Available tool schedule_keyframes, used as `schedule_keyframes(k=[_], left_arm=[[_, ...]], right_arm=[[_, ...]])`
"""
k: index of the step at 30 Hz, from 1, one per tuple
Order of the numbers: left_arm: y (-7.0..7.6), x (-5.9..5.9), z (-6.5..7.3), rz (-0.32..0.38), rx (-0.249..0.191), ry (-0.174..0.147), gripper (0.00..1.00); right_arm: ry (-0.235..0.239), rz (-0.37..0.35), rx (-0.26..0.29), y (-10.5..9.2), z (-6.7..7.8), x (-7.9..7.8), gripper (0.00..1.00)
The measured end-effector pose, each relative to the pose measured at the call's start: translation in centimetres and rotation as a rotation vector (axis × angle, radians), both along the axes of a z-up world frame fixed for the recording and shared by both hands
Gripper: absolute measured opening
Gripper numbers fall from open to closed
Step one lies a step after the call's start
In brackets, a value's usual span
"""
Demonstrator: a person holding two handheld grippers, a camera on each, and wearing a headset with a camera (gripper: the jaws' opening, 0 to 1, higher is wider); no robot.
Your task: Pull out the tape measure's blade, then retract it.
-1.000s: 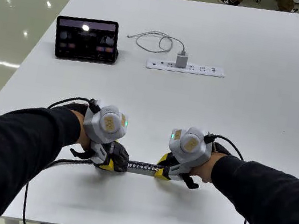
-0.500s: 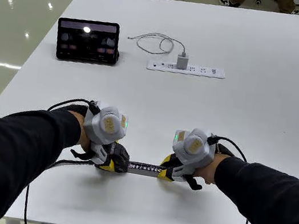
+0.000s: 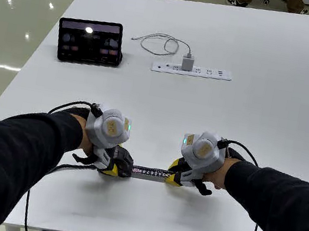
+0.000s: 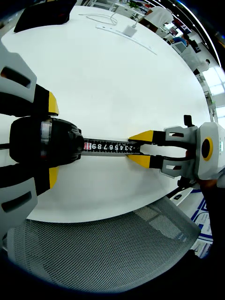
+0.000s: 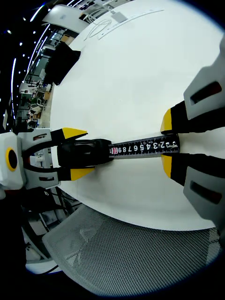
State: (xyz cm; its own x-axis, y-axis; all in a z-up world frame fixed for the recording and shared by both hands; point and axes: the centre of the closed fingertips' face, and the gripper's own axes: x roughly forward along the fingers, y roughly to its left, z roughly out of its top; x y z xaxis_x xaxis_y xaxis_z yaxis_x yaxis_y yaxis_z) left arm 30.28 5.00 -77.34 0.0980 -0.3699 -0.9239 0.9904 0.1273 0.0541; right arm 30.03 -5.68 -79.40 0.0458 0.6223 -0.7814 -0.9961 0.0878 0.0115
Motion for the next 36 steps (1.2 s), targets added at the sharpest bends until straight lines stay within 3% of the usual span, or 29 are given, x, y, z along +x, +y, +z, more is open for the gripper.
schedule_keyframes(k=[36], left_arm=[[0.0, 0.0, 0.0, 0.012, -0.005, -0.005, 0.34]], right_arm=[[0.001, -0.009, -0.010, -2.2, 0.1, 0.1, 0.11]])
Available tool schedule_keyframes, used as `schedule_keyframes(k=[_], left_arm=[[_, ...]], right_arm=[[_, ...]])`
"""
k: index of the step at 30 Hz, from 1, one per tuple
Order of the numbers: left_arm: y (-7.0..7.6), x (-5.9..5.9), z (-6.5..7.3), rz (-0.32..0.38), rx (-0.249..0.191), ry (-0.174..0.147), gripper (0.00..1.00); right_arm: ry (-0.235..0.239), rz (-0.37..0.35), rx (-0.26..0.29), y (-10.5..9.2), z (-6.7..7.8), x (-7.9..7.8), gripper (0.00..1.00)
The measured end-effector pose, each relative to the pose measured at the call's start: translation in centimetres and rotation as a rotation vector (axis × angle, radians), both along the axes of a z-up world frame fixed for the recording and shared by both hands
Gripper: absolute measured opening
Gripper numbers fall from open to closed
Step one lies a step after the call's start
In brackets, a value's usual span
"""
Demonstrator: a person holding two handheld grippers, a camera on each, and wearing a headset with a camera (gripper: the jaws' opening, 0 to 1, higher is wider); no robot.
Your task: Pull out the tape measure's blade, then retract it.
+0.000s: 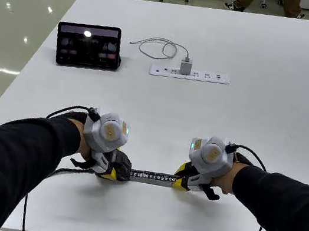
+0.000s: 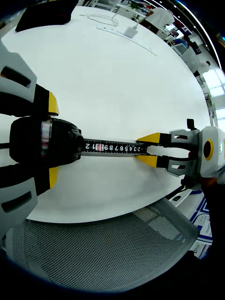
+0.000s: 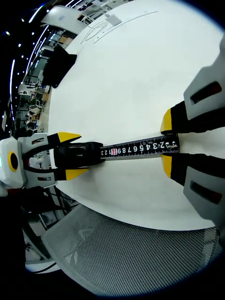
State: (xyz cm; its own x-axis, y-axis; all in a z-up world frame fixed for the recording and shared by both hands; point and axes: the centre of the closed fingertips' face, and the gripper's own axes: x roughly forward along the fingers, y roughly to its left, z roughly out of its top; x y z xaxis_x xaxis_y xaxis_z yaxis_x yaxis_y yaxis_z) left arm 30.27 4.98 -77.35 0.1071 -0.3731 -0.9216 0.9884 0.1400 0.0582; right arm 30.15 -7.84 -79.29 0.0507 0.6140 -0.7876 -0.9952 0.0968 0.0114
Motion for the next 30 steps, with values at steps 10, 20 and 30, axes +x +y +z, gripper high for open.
schedule_keyframes(k=[10, 20, 30], left_arm=[[0.0, 0.0, 0.0, 0.000, -0.001, 0.002, 0.34], [0.0, -0.1, 0.1, 0.001, -0.002, -0.001, 0.34], [0.0, -0.1, 0.1, 0.002, -0.003, -0.001, 0.34]], right_arm=[[0.003, -0.006, -0.003, -0.9, 0.1, 0.0, 0.11], [0.005, -0.012, -0.005, -1.9, 0.0, 0.0, 0.11], [0.008, -0.019, -0.006, -2.7, -0.1, 0.1, 0.11]])
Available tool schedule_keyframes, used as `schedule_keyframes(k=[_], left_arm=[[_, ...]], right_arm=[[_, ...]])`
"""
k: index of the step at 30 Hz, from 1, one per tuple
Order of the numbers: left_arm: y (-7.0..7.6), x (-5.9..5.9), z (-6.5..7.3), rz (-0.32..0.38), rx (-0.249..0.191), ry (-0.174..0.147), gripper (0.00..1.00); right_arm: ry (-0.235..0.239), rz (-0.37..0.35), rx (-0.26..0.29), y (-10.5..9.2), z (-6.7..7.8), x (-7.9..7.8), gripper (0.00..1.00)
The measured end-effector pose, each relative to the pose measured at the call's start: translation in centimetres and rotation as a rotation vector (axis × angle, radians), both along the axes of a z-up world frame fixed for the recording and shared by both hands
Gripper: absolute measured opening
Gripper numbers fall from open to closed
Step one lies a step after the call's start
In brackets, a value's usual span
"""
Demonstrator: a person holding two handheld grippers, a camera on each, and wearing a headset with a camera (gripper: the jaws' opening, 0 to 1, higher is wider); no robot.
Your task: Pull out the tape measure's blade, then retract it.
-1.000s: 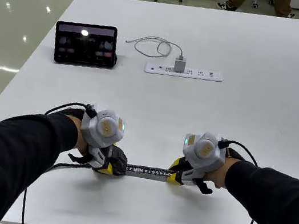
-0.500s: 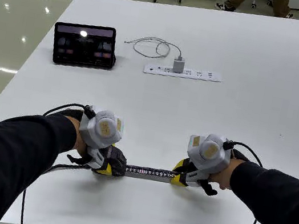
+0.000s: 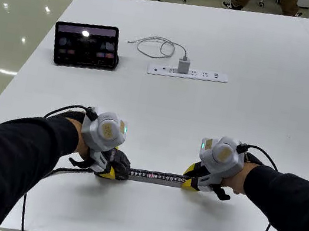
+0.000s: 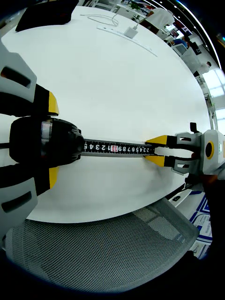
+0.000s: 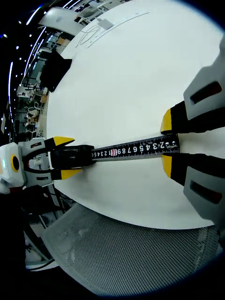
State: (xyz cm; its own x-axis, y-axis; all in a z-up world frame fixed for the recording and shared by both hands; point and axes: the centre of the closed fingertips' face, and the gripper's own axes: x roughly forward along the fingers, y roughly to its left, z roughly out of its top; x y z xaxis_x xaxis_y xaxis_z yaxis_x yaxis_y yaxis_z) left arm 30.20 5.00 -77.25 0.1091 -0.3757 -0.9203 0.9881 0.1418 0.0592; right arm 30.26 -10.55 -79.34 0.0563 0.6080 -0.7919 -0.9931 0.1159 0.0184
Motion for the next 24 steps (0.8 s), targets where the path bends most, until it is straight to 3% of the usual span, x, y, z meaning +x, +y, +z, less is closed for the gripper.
schedule_keyframes(k=[24], left_arm=[[0.0, 0.0, 0.0, 0.003, -0.002, -0.001, 0.34]], right_arm=[[-0.010, -0.002, -0.010, -2.3, 0.0, 0.0, 0.10]])
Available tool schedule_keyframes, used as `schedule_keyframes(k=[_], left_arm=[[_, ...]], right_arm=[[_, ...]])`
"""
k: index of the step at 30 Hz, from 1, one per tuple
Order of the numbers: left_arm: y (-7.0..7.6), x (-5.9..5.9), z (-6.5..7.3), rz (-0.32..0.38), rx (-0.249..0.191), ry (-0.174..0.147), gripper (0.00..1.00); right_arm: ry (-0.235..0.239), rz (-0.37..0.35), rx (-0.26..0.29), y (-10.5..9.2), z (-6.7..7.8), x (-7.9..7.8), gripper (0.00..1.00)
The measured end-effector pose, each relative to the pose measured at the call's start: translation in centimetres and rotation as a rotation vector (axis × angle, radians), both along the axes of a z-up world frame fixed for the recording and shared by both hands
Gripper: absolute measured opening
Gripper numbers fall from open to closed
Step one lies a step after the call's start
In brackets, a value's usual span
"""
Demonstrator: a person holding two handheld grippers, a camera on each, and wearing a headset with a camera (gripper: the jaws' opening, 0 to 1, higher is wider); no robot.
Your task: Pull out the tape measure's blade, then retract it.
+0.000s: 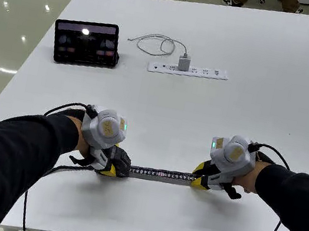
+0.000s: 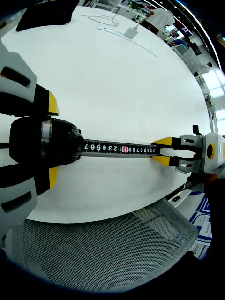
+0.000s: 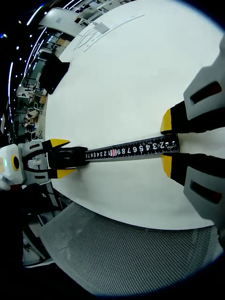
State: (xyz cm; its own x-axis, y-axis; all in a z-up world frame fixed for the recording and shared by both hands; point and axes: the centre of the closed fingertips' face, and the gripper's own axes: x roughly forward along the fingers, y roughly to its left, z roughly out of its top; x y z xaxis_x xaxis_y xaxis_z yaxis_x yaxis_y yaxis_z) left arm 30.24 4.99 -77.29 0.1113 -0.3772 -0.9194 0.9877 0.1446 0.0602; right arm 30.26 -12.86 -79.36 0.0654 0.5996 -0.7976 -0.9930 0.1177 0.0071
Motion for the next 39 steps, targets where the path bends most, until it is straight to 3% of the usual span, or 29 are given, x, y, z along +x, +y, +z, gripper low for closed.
schedule_keyframes(k=[39], left_arm=[[0.0, 0.1, 0.0, 0.007, -0.006, 0.000, 0.34]], right_arm=[[0.006, -0.018, -0.035, -3.9, 0.0, 0.2, 0.10]])
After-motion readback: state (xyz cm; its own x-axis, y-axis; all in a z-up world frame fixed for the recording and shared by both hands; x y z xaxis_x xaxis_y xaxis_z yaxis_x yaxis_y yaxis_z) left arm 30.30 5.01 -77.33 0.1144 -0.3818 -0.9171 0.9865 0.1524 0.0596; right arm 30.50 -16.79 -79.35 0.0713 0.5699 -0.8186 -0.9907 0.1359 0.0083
